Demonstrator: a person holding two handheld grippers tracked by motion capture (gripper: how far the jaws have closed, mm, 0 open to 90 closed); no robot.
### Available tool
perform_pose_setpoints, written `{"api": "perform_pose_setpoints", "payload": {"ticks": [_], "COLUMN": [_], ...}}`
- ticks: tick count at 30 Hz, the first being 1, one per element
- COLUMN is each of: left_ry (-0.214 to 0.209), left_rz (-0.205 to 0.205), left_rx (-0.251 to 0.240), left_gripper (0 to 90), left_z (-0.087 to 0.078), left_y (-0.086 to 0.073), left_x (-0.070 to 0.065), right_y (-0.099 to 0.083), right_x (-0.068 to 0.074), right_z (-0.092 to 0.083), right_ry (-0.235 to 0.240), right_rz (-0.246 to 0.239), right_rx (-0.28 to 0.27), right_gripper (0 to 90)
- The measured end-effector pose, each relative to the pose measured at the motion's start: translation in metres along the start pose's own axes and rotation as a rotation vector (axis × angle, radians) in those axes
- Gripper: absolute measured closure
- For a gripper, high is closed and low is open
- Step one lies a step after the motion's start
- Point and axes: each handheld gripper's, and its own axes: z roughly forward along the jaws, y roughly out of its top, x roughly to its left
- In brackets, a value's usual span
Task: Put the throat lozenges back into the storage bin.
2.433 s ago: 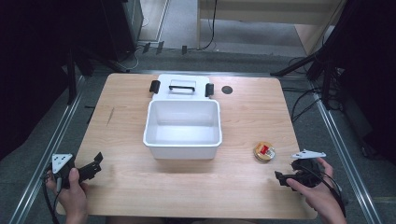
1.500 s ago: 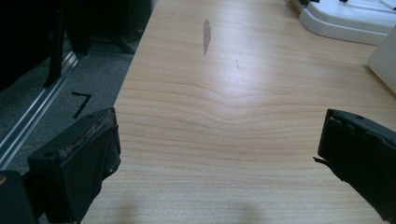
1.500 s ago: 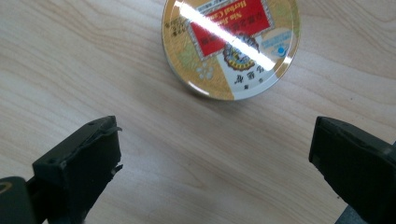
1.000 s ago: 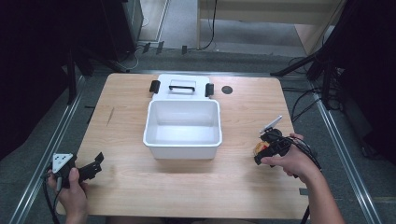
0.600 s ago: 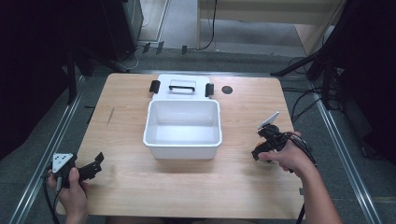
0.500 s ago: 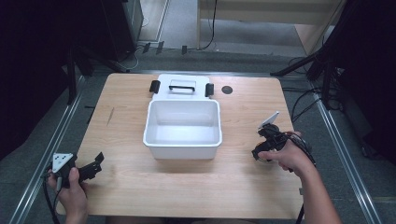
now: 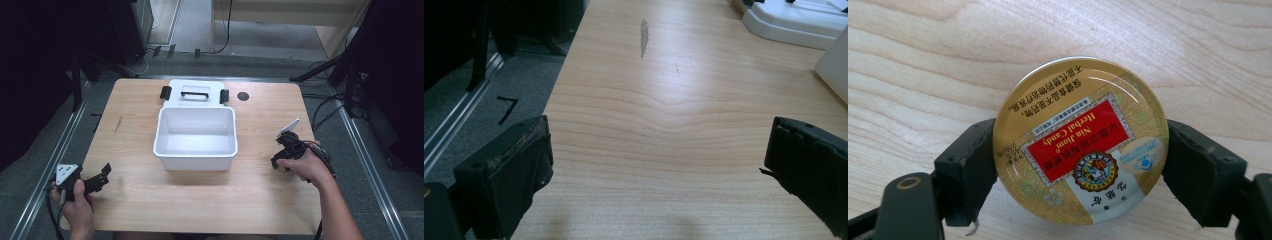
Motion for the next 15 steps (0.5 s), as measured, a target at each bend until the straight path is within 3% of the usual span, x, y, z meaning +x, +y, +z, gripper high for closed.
{"api": "perform_pose_setpoints", "payload": {"ticks": [15], "left_ry": [0.001], "left_rz": [0.002], "left_rx": [0.0], "left_gripper": [0.0], "left_z": [0.0], "left_y": [0.0], "left_x": [0.0], "right_y": [0.001], "right_x": [-0.001], "right_z": [-0.018], "right_ry": [0.026], "right_rz": [-0.012], "right_rx": [-0.075], "right_gripper": [21.0]}}
